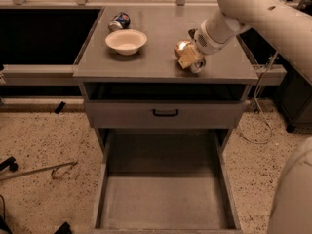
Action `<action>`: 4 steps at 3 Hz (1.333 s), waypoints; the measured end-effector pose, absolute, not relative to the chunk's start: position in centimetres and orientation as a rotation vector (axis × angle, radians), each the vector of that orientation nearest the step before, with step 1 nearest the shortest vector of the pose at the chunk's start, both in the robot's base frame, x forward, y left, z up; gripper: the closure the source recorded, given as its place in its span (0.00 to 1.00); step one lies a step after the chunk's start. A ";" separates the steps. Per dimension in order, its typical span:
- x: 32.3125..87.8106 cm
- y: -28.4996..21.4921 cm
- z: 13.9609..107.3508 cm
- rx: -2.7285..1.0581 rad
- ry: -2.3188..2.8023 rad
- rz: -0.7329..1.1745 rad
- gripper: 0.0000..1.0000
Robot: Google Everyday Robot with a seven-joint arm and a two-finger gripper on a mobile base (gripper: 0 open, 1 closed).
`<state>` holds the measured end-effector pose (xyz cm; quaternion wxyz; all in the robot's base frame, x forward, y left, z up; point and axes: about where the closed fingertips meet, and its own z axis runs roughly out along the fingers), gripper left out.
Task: Place orange can into middle drawer
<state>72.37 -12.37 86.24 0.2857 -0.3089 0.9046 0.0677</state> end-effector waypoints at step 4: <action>56.4 -13.9 88.8 -1.130 2.337 0.537 1.00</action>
Offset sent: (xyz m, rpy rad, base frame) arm -0.1807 -0.0293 0.0393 0.1964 0.1316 0.3225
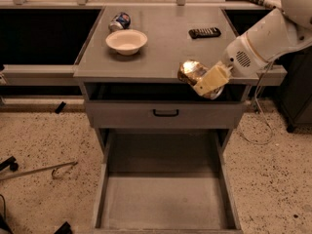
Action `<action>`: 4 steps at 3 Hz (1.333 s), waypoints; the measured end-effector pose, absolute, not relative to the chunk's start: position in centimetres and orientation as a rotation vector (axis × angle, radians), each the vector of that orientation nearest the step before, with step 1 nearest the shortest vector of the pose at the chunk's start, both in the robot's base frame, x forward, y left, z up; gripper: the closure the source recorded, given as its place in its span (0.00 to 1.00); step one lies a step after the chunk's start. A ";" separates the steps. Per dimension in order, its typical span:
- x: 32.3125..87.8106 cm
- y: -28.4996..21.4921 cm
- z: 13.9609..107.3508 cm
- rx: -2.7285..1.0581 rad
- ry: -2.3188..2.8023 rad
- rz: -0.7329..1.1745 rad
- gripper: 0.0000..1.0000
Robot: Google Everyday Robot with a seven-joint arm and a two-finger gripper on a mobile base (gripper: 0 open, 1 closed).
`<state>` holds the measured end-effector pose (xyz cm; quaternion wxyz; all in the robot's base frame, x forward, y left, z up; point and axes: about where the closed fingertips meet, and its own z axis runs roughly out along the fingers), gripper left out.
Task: Place orange can into middle drawer
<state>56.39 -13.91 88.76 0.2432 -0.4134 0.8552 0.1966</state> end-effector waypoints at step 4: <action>43.5 -10.0 68.0 -1.227 2.384 0.885 1.00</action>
Offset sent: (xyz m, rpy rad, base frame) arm -0.1352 -0.0142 -0.1166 0.0268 0.1479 -0.0196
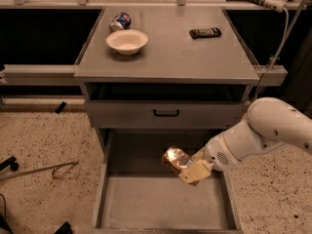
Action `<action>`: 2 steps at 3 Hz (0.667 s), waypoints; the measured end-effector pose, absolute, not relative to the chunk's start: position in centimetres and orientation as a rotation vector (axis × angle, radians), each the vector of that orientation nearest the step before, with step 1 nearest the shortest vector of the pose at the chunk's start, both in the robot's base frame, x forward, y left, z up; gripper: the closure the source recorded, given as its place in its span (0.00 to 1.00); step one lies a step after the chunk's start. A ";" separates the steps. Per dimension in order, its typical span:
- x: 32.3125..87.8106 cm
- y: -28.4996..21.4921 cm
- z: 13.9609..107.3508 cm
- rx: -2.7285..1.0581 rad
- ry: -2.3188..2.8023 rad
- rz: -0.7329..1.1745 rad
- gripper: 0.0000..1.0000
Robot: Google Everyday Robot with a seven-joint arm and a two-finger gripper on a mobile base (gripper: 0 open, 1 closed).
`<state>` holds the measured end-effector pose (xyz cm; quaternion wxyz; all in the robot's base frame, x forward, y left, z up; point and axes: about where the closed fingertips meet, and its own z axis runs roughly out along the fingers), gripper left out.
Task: Place orange can into middle drawer
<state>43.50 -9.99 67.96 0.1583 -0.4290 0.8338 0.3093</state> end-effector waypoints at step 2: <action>44.1 -8.7 65.2 -1.197 2.364 0.899 1.00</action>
Offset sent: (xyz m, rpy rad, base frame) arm 0.0204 0.0372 -0.0852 0.0844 -0.0364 -0.0604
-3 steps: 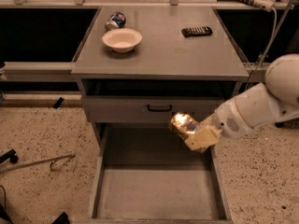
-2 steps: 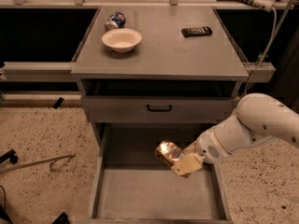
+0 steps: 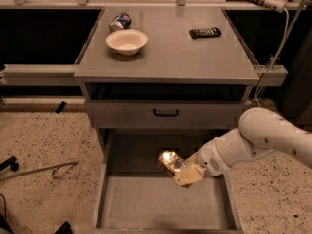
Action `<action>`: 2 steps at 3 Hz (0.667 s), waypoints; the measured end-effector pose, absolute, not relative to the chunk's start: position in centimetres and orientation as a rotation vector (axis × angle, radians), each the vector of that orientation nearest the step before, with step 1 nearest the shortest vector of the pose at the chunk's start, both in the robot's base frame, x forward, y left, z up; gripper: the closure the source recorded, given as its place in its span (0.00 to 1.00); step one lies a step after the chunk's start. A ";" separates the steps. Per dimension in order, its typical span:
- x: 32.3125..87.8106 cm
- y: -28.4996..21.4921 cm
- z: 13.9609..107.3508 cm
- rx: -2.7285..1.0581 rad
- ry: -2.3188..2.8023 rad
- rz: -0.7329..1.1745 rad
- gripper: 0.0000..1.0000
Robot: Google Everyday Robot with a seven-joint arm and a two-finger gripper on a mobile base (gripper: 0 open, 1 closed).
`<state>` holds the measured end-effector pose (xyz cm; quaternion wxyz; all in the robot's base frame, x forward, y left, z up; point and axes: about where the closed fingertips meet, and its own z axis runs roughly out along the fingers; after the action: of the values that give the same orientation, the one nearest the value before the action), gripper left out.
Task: Place orange can into middle drawer
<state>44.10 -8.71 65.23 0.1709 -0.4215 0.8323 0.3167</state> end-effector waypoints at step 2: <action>45.8 -2.4 51.2 -1.053 2.412 0.967 1.00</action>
Offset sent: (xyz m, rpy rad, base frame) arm 0.0517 0.0999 -0.2309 0.0438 0.0569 -0.2199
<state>45.76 -2.39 51.22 0.1678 -0.3703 0.8480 0.3400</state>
